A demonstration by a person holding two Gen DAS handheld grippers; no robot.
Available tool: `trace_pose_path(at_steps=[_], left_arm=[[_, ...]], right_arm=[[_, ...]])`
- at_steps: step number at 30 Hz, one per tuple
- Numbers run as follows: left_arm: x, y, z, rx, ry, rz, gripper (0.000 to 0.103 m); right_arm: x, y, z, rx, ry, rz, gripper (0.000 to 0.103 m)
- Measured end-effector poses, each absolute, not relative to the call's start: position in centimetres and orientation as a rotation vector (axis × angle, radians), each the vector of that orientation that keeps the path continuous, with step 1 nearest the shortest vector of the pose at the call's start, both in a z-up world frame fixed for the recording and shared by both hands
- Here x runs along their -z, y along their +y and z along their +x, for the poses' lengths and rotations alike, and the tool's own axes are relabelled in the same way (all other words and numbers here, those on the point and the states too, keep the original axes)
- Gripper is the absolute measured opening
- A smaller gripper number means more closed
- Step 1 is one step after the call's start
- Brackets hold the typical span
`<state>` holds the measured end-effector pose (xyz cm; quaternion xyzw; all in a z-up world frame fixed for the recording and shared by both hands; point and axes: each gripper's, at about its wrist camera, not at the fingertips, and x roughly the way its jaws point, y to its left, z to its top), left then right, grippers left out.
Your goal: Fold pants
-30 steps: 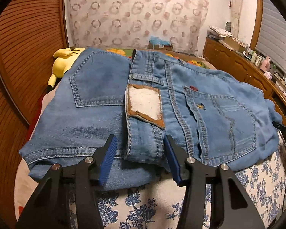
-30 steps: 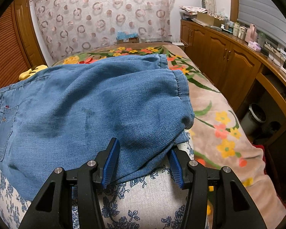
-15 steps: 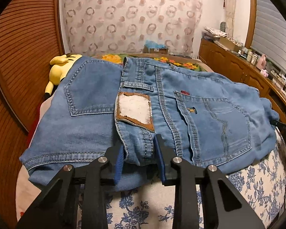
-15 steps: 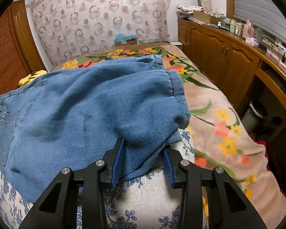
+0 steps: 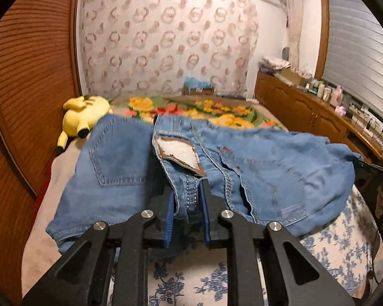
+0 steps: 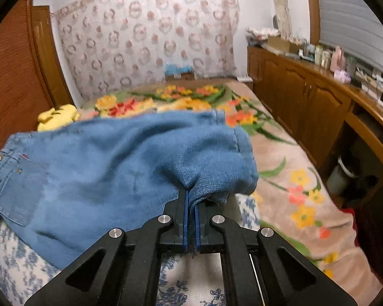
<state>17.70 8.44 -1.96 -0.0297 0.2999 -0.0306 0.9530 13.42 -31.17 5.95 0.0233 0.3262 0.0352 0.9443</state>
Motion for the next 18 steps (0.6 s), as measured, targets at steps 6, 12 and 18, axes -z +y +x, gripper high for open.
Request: trace_pose_path(at_steps=[6, 12, 18], left_arm=[[0.4, 8.2, 15.0, 0.082, 0.542, -0.069, 0.018], [-0.4, 8.2, 10.4, 0.095, 0.481, -0.085, 0.017], [0.5, 9.1, 6.0, 0.092, 0.456, -0.093, 0.017]], right_arm=[[-8.2, -31.4, 10.7, -0.091, 0.593, 0.019, 0.003], [-7.7, -31.5, 6.1, -0.103, 0.553, -0.006, 0.003], [-6.9, -31.7, 1.6, -0.124, 0.531, -0.024, 0.003]])
